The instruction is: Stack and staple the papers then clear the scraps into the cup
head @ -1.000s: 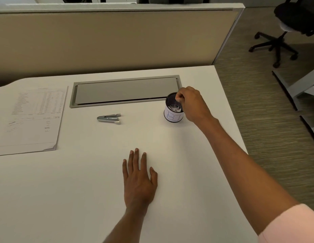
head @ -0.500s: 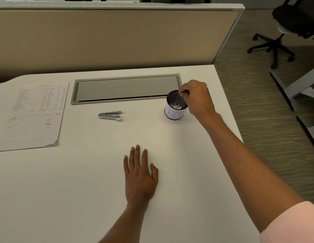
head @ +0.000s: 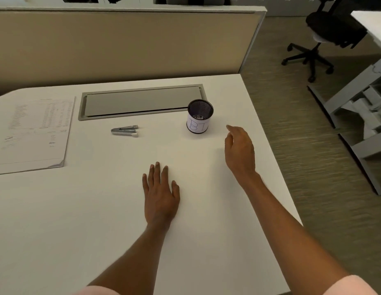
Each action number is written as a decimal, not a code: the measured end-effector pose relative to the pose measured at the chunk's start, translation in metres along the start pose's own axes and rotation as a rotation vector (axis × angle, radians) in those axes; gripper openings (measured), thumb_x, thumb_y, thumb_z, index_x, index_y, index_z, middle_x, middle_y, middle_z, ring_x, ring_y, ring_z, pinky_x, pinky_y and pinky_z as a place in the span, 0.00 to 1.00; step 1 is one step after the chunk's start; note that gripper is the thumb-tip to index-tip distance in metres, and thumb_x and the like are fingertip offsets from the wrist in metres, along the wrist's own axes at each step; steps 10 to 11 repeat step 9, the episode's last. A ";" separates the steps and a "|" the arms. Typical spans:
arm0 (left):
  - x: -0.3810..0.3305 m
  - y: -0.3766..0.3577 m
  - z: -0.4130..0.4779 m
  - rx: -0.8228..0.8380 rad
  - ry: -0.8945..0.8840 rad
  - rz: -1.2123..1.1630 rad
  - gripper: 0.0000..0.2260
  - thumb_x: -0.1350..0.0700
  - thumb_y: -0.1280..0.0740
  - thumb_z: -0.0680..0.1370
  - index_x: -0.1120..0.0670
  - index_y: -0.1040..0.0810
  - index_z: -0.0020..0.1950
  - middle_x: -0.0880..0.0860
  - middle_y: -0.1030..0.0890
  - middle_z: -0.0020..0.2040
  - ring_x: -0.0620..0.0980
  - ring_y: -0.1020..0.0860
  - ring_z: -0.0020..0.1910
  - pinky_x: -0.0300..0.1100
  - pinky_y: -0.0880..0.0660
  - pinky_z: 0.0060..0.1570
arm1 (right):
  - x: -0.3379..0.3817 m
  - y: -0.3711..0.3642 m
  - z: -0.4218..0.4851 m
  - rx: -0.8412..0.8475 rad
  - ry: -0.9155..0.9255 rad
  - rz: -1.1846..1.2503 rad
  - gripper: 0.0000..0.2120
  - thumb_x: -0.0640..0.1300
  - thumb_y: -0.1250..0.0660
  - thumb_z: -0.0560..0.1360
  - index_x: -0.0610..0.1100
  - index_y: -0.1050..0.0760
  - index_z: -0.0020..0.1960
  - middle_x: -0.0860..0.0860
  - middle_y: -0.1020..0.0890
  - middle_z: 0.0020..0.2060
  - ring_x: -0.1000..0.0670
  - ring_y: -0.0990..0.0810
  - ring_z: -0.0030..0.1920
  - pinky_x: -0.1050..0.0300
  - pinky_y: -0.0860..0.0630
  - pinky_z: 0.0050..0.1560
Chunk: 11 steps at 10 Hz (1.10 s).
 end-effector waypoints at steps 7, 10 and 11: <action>0.114 0.073 -0.055 0.120 -0.117 0.043 0.33 0.45 0.58 0.84 0.59 0.49 0.87 0.55 0.48 0.88 0.50 0.52 0.87 0.52 0.57 0.86 | 0.086 -0.090 -0.184 0.340 0.067 -0.347 0.33 0.51 0.52 0.81 0.34 0.45 0.81 0.38 0.42 0.82 0.40 0.44 0.83 0.41 0.48 0.82; 0.189 0.116 -0.071 0.033 -0.064 0.048 0.33 0.46 0.58 0.84 0.60 0.49 0.86 0.56 0.46 0.87 0.52 0.50 0.87 0.54 0.55 0.86 | 0.156 -0.131 -0.222 0.373 0.140 -0.325 0.33 0.52 0.53 0.81 0.36 0.47 0.82 0.40 0.45 0.83 0.43 0.47 0.83 0.42 0.48 0.83; 0.189 0.116 -0.071 0.033 -0.064 0.048 0.33 0.46 0.58 0.84 0.60 0.49 0.86 0.56 0.46 0.87 0.52 0.50 0.87 0.54 0.55 0.86 | 0.156 -0.131 -0.222 0.373 0.140 -0.325 0.33 0.52 0.53 0.81 0.36 0.47 0.82 0.40 0.45 0.83 0.43 0.47 0.83 0.42 0.48 0.83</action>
Point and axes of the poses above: each hand's wrist, its own z-axis towards the middle knuckle, its own y-axis out of the back of the hand, x = y × z, the point moved 3 cm from there along z, towards the middle knuckle
